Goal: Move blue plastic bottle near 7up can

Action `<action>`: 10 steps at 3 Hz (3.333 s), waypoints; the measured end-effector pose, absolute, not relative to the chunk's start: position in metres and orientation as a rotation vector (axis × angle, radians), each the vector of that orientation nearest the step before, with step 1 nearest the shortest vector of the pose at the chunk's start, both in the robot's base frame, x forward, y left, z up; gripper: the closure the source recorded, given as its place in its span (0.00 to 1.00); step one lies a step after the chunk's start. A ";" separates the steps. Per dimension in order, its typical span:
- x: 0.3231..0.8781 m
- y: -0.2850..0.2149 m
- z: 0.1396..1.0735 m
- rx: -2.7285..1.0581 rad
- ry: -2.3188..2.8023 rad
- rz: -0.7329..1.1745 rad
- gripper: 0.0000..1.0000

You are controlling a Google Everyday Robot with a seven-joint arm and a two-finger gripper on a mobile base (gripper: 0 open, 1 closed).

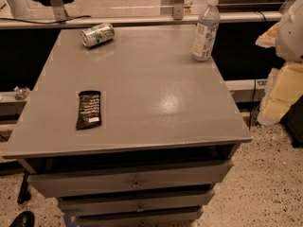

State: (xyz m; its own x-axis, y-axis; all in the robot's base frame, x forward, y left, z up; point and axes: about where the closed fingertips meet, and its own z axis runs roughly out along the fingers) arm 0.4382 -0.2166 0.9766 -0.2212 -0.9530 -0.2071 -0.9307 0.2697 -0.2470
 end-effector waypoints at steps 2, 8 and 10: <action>0.453 -0.223 0.963 -1.677 2.215 -0.057 0.00; 0.755 -0.254 0.912 -0.807 1.806 0.413 0.00; 0.791 -0.210 0.909 -0.748 1.696 0.565 0.18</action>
Offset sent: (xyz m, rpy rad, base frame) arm 0.0484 -0.0221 -0.0463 0.1622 -0.0257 -0.0411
